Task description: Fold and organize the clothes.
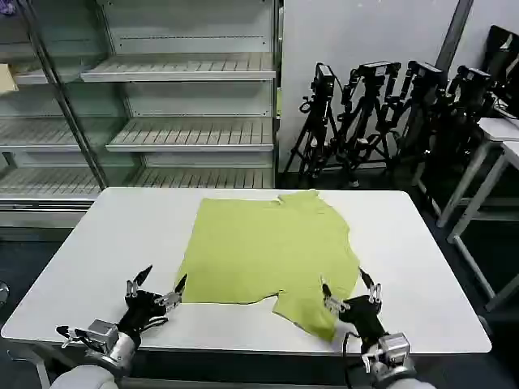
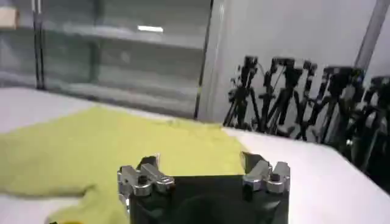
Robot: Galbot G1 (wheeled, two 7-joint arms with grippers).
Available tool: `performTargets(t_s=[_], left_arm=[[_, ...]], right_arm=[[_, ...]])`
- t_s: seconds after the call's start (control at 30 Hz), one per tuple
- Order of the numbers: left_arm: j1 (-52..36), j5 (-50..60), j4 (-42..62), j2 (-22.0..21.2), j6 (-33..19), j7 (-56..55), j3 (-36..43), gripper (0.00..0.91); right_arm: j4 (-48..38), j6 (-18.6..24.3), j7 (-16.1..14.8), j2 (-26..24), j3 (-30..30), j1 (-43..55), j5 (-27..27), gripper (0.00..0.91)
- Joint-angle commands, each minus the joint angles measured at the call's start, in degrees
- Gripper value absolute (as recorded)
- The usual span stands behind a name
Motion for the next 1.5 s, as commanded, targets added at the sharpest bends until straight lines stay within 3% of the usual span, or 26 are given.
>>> performTargets(t_s=[0.03,0.3,0.73,0.77,0.8,0.83,1.5], left_arm=[[0.20,-4.52,0.83,-0.09,9.92,-5.45,1.11,0.907],[-0.61,-7.06,1.33,-0.16,9.92,-6.46,0.63,0.907],[-1.67,-8.15,1.49,-0.27,9.90,-6.42,0.43,0.907],[-1.71,-8.11,1.61,-0.25,9.89,-6.39,0.45,0.494],[-1.74,-8.04,1.64,-0.27,9.92,-6.43,0.51,0.232],[-1.71,-7.94,1.68,-0.25,9.92,-6.14,0.52,0.010],[-1.34,-8.24,1.58,-0.71,9.91,-3.82,1.04,0.010]], right_arm=[[2.70,-2.52,1.12,-1.04,-0.20,-6.57,1.43,0.907],[2.60,-2.82,0.73,-0.65,-1.68,-6.87,2.24,0.907],[2.26,-5.66,2.53,-0.46,-2.96,-6.45,3.88,0.907],[2.11,-5.68,2.65,-0.44,-3.10,-6.16,3.91,0.383],[2.00,-5.70,2.69,-0.38,-3.20,-5.94,3.97,0.131],[1.78,-5.76,2.70,-0.36,-3.21,-5.74,4.09,0.000],[0.47,-5.95,2.43,-0.27,-4.63,-3.71,7.15,0.000]])
